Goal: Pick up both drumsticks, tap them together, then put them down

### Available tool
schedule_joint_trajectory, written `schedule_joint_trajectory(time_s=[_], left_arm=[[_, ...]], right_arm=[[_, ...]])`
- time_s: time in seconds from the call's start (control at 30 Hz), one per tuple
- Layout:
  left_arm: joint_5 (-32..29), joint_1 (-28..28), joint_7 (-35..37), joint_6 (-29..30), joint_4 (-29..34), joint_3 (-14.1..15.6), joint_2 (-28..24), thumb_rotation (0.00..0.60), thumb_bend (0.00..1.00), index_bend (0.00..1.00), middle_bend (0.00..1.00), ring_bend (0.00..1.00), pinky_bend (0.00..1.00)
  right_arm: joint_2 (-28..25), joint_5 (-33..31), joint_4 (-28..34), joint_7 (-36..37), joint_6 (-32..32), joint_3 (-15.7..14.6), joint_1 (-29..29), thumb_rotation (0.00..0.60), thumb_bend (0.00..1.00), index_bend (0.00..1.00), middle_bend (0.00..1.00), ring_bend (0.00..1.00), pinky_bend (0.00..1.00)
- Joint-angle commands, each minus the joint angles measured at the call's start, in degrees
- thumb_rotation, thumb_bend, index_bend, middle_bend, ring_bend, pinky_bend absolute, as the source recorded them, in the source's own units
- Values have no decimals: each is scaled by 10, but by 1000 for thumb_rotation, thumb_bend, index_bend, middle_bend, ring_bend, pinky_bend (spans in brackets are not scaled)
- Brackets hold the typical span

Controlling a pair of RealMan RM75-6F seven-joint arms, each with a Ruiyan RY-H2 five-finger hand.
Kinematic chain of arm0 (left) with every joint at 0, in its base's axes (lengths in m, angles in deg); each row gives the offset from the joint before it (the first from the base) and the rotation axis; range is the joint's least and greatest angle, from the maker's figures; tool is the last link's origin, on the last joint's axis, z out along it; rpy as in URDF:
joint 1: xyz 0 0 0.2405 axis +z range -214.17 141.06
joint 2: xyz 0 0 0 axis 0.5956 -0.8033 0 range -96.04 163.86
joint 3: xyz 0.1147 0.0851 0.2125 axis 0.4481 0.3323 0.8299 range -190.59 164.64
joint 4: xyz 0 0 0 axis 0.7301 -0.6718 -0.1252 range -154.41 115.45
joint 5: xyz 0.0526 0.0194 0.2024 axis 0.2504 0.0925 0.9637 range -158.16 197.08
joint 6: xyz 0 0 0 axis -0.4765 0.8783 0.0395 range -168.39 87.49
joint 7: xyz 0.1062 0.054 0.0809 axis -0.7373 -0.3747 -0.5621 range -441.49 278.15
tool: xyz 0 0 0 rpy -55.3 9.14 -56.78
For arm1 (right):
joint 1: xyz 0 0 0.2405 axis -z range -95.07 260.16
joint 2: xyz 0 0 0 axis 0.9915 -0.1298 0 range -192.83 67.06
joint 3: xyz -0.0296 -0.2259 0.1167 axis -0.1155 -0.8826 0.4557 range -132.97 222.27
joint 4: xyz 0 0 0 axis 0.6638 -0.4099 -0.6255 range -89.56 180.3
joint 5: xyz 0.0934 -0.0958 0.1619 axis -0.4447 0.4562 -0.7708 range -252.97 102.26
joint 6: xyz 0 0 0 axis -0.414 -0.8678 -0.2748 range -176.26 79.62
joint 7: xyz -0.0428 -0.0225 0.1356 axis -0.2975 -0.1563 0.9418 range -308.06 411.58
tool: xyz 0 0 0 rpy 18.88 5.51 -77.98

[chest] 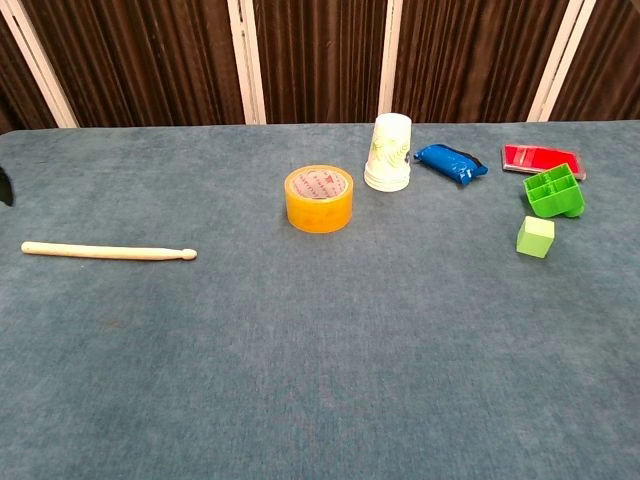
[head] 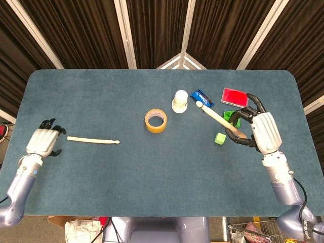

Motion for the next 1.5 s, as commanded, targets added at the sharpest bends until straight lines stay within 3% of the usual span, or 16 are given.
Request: schedule_joint_trajectory(time_s=[0.03, 0.43, 0.8, 1.5], left_arm=[[-16, -19, -16, -11, -16, 0, 23, 600, 364, 368, 281, 10, 73], [-38, -59, -52, 4, -113, 4, 129, 600, 375, 418, 346, 67, 106], [-68, -78, -82, 15, -147, 0, 181, 600, 394, 441, 390, 95, 106], [-84, -82, -125, 25, -168, 23, 196, 600, 399, 504, 463, 116, 107]], right_arm=[[-5, -5, 5, -5, 1, 3, 1, 600, 459, 751, 652, 494, 111], [-16, -12, 10, -15, 3, 5, 7, 600, 458, 751, 656, 494, 111], [-19, -15, 7, -15, 4, 4, 13, 600, 459, 751, 657, 494, 111], [-21, -16, 6, -20, 2, 4, 19, 600, 459, 751, 657, 494, 111]])
